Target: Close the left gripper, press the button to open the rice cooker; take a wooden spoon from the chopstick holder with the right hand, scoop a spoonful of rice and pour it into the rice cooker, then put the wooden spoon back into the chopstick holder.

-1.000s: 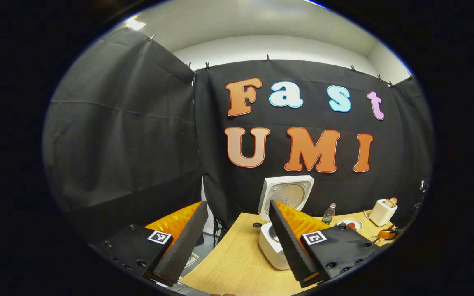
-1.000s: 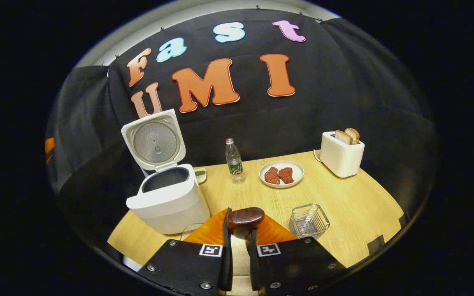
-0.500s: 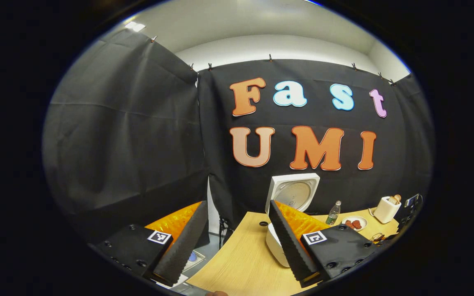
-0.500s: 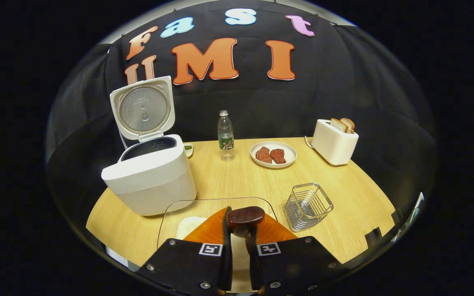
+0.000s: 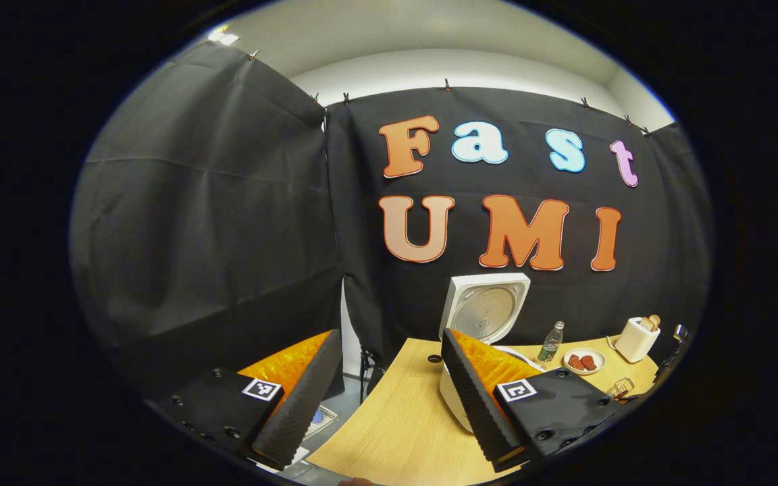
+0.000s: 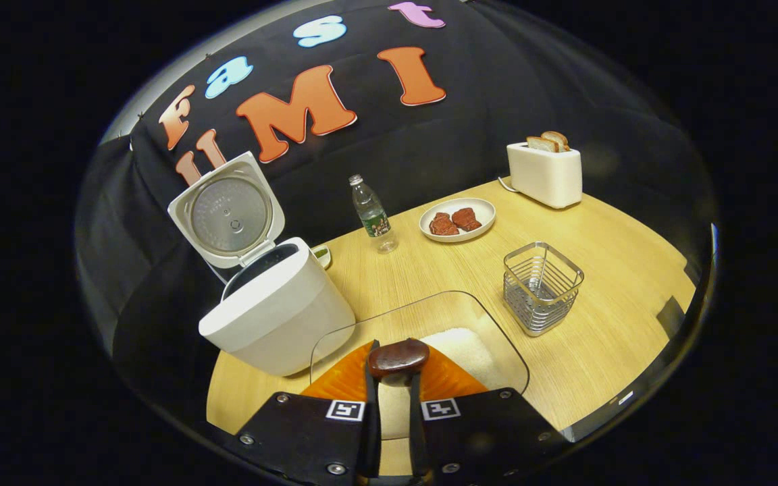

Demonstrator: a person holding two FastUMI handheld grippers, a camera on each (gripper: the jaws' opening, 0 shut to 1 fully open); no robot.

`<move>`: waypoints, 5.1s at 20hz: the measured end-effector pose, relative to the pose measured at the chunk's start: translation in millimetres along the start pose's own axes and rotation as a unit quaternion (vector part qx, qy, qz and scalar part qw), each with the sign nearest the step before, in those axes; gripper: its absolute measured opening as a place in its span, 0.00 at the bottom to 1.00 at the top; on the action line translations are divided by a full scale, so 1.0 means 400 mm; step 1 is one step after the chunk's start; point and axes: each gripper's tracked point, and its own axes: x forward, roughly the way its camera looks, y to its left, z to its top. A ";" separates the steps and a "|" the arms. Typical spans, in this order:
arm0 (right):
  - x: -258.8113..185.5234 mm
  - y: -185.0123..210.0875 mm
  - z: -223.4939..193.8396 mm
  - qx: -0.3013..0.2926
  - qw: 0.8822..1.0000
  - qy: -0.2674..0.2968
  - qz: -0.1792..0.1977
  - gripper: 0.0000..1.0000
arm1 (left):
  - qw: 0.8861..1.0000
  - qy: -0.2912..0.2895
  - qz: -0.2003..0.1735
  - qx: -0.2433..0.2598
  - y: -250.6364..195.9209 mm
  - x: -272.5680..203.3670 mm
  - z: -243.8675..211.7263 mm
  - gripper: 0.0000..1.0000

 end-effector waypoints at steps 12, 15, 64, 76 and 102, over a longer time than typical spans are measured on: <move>0.040 -0.045 0.011 0.193 0.980 0.032 0.042 0.17 | 1.000 0.006 -0.010 -0.002 -0.026 0.033 -0.012 1.00; 0.039 -0.084 0.016 0.251 0.967 0.039 0.037 0.16 | 1.000 0.002 -0.011 0.000 -0.030 0.032 -0.003 1.00; 0.134 0.458 0.546 0.380 0.898 0.009 0.221 0.16 | 0.997 0.010 -0.079 -0.011 -0.130 -0.008 -0.033 1.00; 0.184 0.531 0.572 0.245 0.948 -0.044 0.198 0.16 | 0.996 0.024 -0.089 -0.012 -0.136 0.050 -0.067 1.00; 0.164 0.609 0.607 0.077 0.969 -0.111 0.209 0.16 | 0.995 0.031 -0.090 -0.012 -0.141 0.073 -0.089 1.00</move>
